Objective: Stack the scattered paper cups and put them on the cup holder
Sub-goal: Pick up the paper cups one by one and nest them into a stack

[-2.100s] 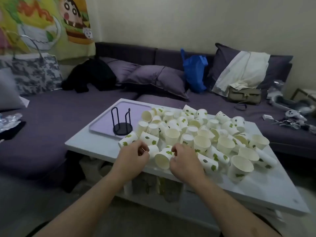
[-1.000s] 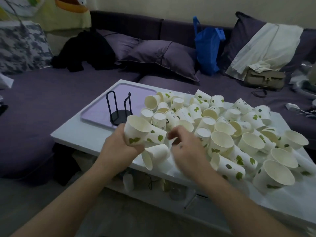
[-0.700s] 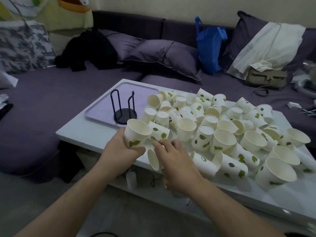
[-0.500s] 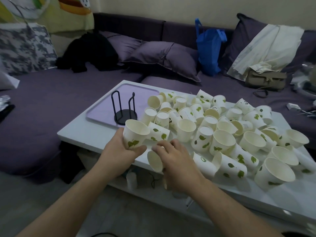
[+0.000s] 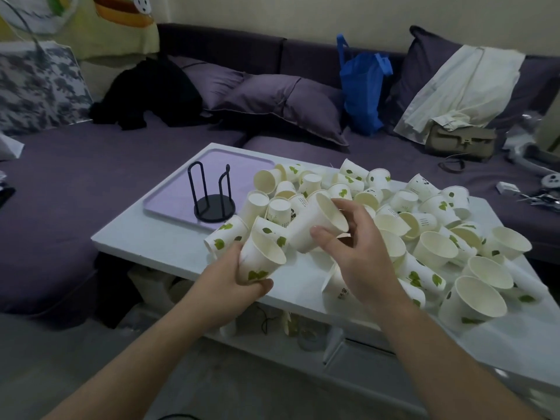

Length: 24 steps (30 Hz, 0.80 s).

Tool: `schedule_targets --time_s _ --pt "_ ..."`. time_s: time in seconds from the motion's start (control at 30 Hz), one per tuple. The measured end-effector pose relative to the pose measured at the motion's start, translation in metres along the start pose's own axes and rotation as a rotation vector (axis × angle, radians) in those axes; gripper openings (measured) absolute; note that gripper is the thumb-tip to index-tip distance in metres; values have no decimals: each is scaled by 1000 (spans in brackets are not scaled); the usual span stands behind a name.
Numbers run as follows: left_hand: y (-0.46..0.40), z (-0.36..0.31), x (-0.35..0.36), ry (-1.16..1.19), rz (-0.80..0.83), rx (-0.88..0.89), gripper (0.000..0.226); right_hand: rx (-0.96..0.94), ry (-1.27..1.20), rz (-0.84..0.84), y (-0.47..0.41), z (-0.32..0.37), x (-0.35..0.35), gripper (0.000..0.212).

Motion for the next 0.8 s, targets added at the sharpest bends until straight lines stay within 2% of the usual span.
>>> schedule_targets --time_s 0.2,0.33,0.4,0.47,0.6,0.67,0.7,0.73,0.8 --pt "-3 -15 21 1 29 67 64 20 86 137 7 -11 21 51" --pt "-7 -20 28 25 40 57 64 22 203 262 11 -16 27 61" --pt "-8 -21 30 33 46 52 65 64 159 283 13 -14 27 65" --pt "-9 -22 30 33 40 55 64 98 147 285 14 -13 27 61" --pt "-10 -26 31 55 39 81 65 46 331 367 15 -15 28 50" --pt "-12 -25 30 67 28 81 65 40 322 339 10 -13 18 48" --pt "-12 -24 28 68 20 76 64 27 338 274 5 -12 8 45" --pt "-13 -23 27 71 15 67 63 1 402 184 1 -10 -5 42" --pt "-14 -21 27 85 16 55 63 -53 692 65 -6 -6 -25 39"
Point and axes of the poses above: each hand's wrist, its own y-axis away from the middle knuckle, its own x-axis out of the palm, z = x × y, the point moved 7 cm from there along -y, towards the middle knuckle, and after that the axes turned 1 degree about -x, right-handed, at the moved point
